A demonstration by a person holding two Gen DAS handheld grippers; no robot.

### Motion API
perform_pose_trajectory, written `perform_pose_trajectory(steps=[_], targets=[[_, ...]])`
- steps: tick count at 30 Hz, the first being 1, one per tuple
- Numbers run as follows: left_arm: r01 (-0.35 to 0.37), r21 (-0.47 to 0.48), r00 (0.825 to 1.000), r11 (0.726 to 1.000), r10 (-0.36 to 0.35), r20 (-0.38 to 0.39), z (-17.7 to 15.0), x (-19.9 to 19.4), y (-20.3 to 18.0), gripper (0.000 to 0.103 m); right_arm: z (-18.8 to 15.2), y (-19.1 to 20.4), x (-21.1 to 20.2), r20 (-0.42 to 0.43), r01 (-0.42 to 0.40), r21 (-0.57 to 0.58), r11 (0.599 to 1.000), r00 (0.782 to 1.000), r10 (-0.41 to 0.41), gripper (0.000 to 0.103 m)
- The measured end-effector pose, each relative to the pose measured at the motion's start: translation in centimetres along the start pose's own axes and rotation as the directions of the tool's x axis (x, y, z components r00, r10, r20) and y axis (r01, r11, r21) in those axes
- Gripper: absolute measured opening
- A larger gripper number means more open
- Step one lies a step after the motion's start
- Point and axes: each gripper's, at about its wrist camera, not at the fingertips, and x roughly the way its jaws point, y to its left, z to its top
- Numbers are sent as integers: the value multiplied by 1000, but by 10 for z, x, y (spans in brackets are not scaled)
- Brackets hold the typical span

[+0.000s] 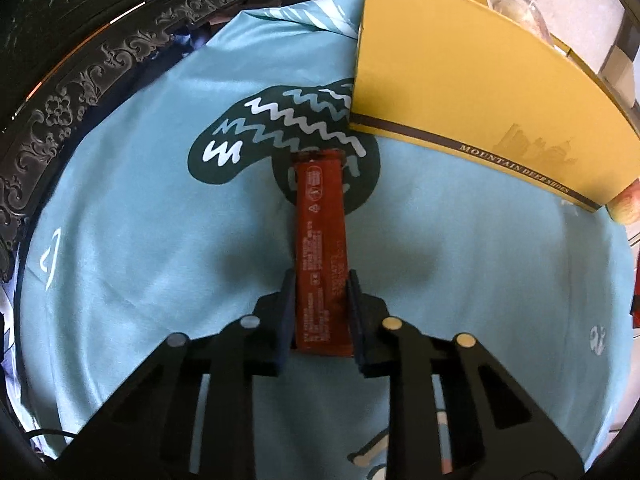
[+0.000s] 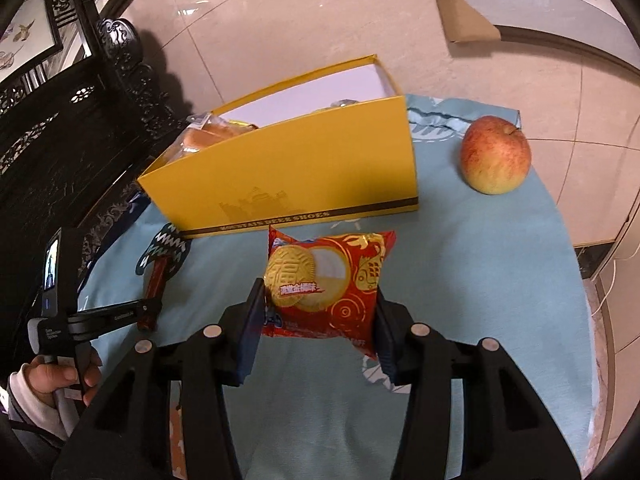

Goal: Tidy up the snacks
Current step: 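Carry both held snacks into the yellow box and open both grippers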

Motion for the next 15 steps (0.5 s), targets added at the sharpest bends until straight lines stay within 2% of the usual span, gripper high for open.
perform_pose_trajectory(steps=[2,9,13,15], targets=[[27,-12,1000,1000,-27,8,-2,-10,6,23,-1,-1,1,1,1,-1,1000,1000,-1,49],[94,3,990,996,-93,105,-5,-67,18,24,-1,2,-5,7,-11,-3,1000,1000,11,50],[128,25,981,991,-130,146,1,-89,10,24,4,9,-16,42,-28,-13,1000,999,28,50],[149,50,973,988,-155,170,11,-99,-3,24,11,11,-27,79,-64,0,998,995,63,50]])
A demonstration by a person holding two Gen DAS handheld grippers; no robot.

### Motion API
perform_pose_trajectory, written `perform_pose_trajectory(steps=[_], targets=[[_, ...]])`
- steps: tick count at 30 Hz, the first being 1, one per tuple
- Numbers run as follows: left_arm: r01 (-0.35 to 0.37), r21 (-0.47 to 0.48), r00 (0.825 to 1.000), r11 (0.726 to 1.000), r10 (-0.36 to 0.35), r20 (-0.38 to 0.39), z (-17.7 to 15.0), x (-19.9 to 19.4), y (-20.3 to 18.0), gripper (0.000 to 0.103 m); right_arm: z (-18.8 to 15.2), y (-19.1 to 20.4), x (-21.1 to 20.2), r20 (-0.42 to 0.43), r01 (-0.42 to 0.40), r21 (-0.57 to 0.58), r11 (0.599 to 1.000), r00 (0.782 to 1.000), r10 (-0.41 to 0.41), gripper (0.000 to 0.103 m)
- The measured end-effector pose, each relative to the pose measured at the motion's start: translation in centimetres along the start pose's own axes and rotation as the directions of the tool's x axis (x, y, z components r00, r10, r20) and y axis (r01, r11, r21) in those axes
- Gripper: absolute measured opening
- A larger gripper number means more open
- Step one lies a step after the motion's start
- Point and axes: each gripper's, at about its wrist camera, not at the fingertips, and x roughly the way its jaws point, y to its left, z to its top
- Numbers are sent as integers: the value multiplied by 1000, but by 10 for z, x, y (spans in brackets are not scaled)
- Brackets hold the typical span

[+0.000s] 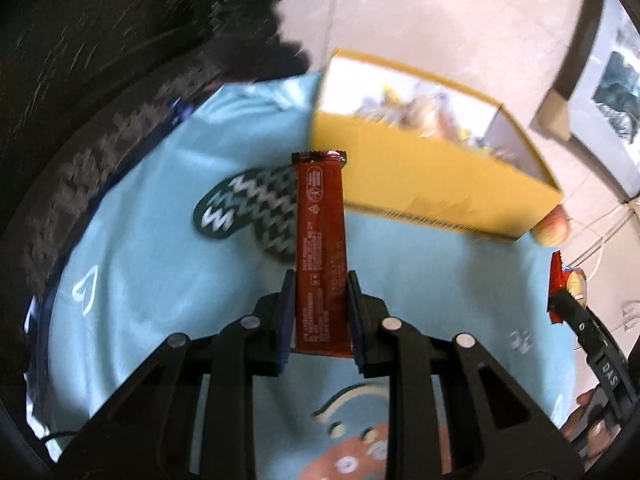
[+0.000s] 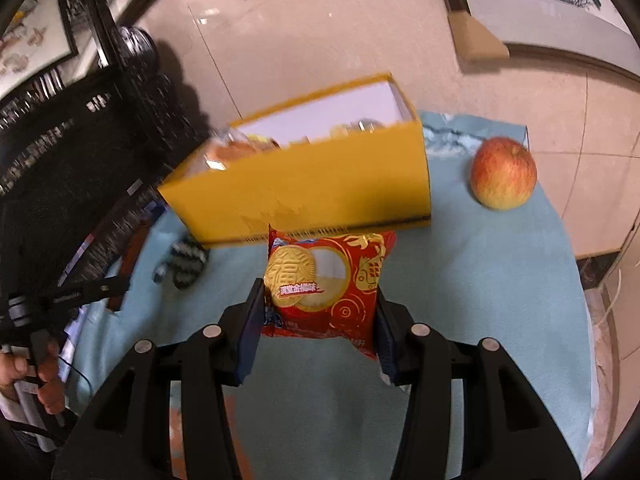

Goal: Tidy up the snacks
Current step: 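Carry both held snacks into the yellow box and open both grippers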

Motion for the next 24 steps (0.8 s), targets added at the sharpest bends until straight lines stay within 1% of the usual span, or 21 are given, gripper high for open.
perform_pose_trajectory(steps=[3,4,6,8,10,12,13,15,16,17,18,19,21,23,24], targets=[[38,13,999,999,-38,31,25,-4,-19,24,20,7,-11,56,-15,-10,1000,998,15,50],[68,18,996,998,-69,49,38,-5,-28,24,29,10,-13,75,-13,-19,1000,997,14,50],[85,34,992,996,-88,91,61,-4,-42,24,51,18,-15,119,-9,-40,999,993,13,50],[81,50,990,995,-86,108,78,4,-55,24,73,23,-7,156,-1,-56,998,988,10,50],[70,57,992,996,-76,106,99,19,-68,24,89,26,6,177,31,-75,997,984,-17,49],[51,62,992,997,-57,112,116,34,-78,24,107,27,33,177,71,-92,993,983,-54,49],[28,54,992,998,-35,118,126,44,-82,24,116,26,51,170,85,-92,992,983,-69,49],[7,26,993,1000,-9,118,140,63,-82,26,122,25,73,178,102,-103,989,981,-83,51],[-17,-18,991,1000,19,129,144,73,-79,30,123,29,89,182,158,-138,978,974,-132,58],[-36,-39,990,999,41,133,145,75,-75,63,122,33,97,182,209,-169,963,967,-178,64],[-63,-62,987,996,71,142,144,76,-72,93,119,39,102,193,261,-200,944,956,-223,73],[-94,-75,978,993,106,180,142,73,-69,95,115,41,101,211,263,-212,941,953,-219,73],[-109,-47,966,993,117,231,136,64,-69,95,112,39,95,212,229,-197,953,959,-187,73],[-150,13,960,989,143,242,128,56,-73,95,108,33,83,201,192,-160,968,967,-159,73],[-160,34,957,987,146,250,124,50,-74,95,106,30,76,194,176,-140,974,970,-148,73]])
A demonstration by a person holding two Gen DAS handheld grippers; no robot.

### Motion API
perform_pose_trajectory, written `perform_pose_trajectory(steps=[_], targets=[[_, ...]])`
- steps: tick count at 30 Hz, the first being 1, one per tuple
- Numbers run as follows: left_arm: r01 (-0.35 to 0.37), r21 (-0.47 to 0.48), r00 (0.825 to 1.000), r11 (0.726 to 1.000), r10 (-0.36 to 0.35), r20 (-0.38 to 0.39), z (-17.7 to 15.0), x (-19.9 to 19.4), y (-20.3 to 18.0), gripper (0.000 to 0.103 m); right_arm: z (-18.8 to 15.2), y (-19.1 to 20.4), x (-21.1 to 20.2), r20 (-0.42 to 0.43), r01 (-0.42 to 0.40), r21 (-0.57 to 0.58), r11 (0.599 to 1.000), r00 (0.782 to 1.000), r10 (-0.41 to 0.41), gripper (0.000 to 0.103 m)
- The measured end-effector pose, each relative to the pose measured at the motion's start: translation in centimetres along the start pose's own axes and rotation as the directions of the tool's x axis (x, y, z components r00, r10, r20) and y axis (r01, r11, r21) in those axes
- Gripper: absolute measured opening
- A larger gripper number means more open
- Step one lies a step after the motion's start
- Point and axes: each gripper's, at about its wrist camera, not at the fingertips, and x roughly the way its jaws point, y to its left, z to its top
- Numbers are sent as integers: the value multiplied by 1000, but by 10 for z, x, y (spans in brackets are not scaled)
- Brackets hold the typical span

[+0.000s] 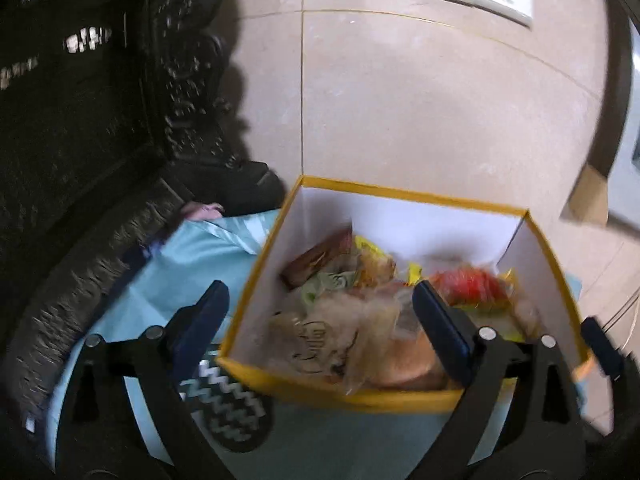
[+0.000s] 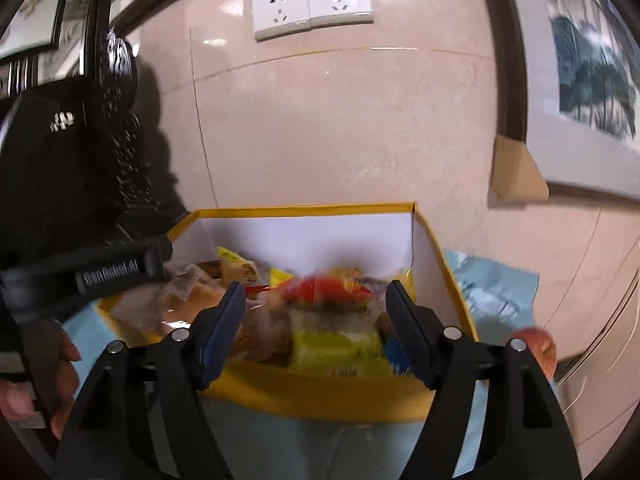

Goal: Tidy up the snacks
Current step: 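Carry both held snacks into the yellow box and open both grippers, then withdraw both grippers from the filled yellow box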

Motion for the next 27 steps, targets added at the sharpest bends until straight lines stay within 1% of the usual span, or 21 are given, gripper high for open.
perform_pose_trajectory(steps=[2,3,5,7,8,11,14,15,17,19,20,22,27], targets=[[6,39,1000,999,-6,21,-7,-17,2,95,-5,-5,-13,-9,-22,44,999,1000,22,76],[3,49,1000,999,-4,25,-9,-22,3,99,-10,-8,-23,-12,-33,62,998,999,33,78],[-12,74,999,997,9,41,-20,-43,4,100,-19,-7,-42,-3,-40,73,997,999,40,80],[-1,94,997,996,-7,79,-33,-66,6,101,-29,-5,-62,18,-31,70,997,999,30,88],[2,104,996,995,-11,87,-39,-76,7,101,-34,-4,-74,34,-26,68,997,999,24,90],[16,100,995,995,-26,96,-53,-96,12,101,-43,0,-101,54,-32,63,997,998,29,90],[49,52,993,997,-55,109,-65,-116,25,101,-49,7,-121,57,-48,65,997,997,45,90],[42,29,991,999,-46,125,-70,-124,30,101,-51,10,-127,60,-52,62,997,997,48,90],[26,41,989,999,-31,146,-76,-137,32,101,-56,15,-141,64,-54,56,997,997,50,90],[23,56,986,998,-32,161,-81,-149,35,101,-59,18,-150,73,-60,57,997,996,56,90],[35,57,985,998,-44,164,-83,-154,37,101,-61,20,-156,75,-63,59,996,995,59,91],[71,78,985,994,-82,154,-87,-161,40,101,-65,21,-165,82,-64,66,996,995,59,96],[53,93,992,994,-64,110,-100,-166,44,101,-74,26,-174,88,-65,79,995,994,58,98]])
